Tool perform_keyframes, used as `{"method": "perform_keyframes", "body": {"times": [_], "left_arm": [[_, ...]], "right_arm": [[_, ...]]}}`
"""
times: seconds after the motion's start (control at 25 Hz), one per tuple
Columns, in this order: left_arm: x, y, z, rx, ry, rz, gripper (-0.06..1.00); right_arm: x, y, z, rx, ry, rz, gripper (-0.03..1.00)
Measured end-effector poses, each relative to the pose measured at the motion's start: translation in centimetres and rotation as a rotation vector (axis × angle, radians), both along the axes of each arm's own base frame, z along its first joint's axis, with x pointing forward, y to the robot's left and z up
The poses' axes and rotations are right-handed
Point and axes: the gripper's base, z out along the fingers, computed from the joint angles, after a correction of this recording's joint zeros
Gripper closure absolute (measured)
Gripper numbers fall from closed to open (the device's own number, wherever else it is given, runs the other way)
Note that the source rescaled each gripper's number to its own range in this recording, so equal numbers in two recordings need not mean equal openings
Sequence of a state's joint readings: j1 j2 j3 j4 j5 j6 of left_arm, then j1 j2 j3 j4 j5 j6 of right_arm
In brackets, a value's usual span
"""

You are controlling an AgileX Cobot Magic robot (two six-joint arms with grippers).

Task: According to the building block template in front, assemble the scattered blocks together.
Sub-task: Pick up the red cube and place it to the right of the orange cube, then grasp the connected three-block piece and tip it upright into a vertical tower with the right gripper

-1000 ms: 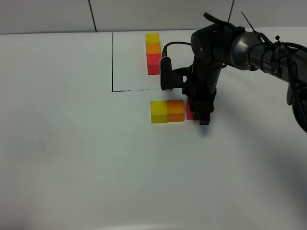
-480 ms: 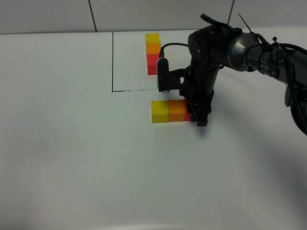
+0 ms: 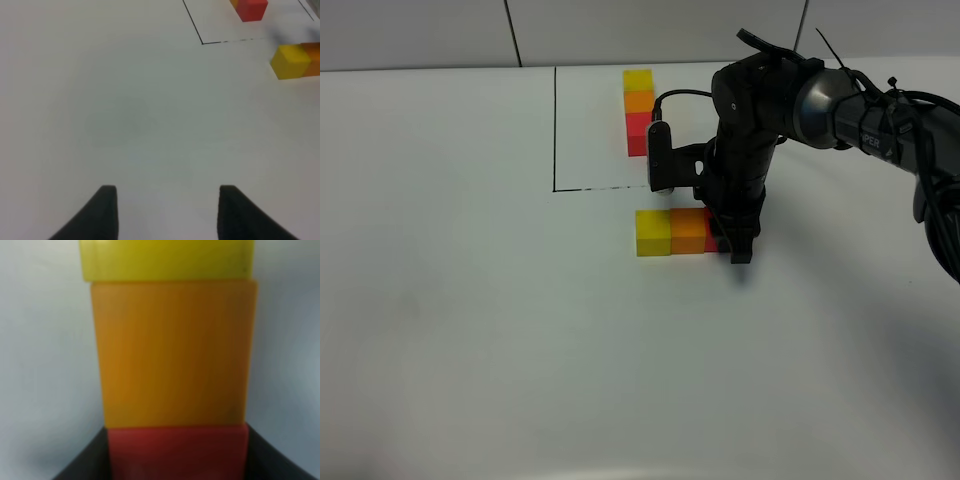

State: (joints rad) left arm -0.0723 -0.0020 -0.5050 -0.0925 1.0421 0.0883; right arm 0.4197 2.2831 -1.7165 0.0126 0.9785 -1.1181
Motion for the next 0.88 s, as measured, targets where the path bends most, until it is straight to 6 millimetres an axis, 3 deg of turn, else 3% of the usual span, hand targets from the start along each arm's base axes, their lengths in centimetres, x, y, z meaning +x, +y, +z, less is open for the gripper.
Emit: {"method": "perform_keyframes", "body": {"times": [0.16, 0.24, 0.32, 0.48, 0.56, 0.88], "left_arm": [[0.0, 0.0, 0.0, 0.000, 0.000, 0.000, 0.91], [0.0, 0.0, 0.0, 0.000, 0.000, 0.000, 0.91], [0.0, 0.0, 0.0, 0.000, 0.000, 0.000, 0.91], [0.0, 0.0, 0.0, 0.000, 0.000, 0.000, 0.91], [0.0, 0.0, 0.0, 0.000, 0.000, 0.000, 0.91], [0.0, 0.0, 0.0, 0.000, 0.000, 0.000, 0.91]], "right_arm": [[-0.1, 0.1, -0.1, 0.012, 0.012, -0.009, 0.94], [-0.1, 0.2, 0.0, 0.019, 0.015, -0.013, 0.88], [-0.2, 0.2, 0.0, 0.026, 0.019, -0.017, 0.72], [-0.3, 0.1, 2.0, 0.041, -0.008, -0.024, 0.37], [-0.3, -0.1, 3.2, 0.043, -0.036, -0.040, 0.27], [-1.3, -1.3, 7.9, 0.051, -0.126, -0.237, 0.23]]}}
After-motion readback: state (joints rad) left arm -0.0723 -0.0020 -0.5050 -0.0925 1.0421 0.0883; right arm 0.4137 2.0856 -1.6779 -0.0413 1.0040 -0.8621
